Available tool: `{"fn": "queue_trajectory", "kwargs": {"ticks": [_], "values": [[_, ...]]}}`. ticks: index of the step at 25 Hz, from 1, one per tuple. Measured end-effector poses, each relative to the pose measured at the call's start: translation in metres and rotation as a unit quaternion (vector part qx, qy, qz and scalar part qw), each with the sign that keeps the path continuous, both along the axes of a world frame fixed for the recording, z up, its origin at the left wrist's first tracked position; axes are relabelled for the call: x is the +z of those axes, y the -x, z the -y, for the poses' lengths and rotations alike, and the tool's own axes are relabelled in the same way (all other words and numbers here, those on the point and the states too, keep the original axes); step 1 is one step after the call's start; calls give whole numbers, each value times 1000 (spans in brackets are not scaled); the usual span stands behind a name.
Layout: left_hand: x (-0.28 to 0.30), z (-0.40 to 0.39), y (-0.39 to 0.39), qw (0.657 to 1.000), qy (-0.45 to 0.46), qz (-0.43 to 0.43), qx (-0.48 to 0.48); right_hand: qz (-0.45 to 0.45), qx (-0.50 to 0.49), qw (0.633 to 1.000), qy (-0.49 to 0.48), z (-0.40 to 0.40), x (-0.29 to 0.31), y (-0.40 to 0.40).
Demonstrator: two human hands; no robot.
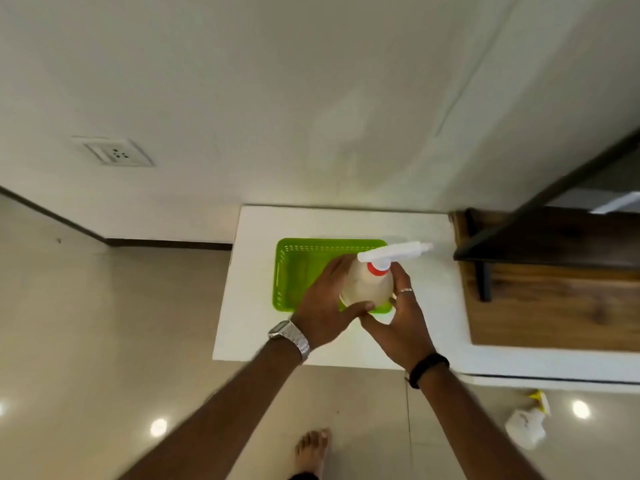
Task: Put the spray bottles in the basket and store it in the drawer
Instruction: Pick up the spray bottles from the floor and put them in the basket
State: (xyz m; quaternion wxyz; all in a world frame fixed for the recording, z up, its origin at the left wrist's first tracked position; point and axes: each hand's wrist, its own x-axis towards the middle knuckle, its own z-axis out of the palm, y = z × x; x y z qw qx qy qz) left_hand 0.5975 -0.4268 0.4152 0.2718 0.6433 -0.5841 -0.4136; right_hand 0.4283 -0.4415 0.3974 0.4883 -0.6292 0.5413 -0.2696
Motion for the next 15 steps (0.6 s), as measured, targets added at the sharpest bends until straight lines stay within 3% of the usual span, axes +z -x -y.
{"fn": "queue_trajectory", "kwargs": {"ticks": [4, 8, 15], "values": [[-30, 22, -73, 999, -45, 8, -13, -93, 63, 993, -33, 38, -38, -60], [-62, 34, -106, 998, -29, 49, 34, -92, 50, 994, -39, 60, -74, -104], [-118, -21, -139, 979, -26, 162, 122, -221, 51, 974, 2, 55, -128, -150]]}}
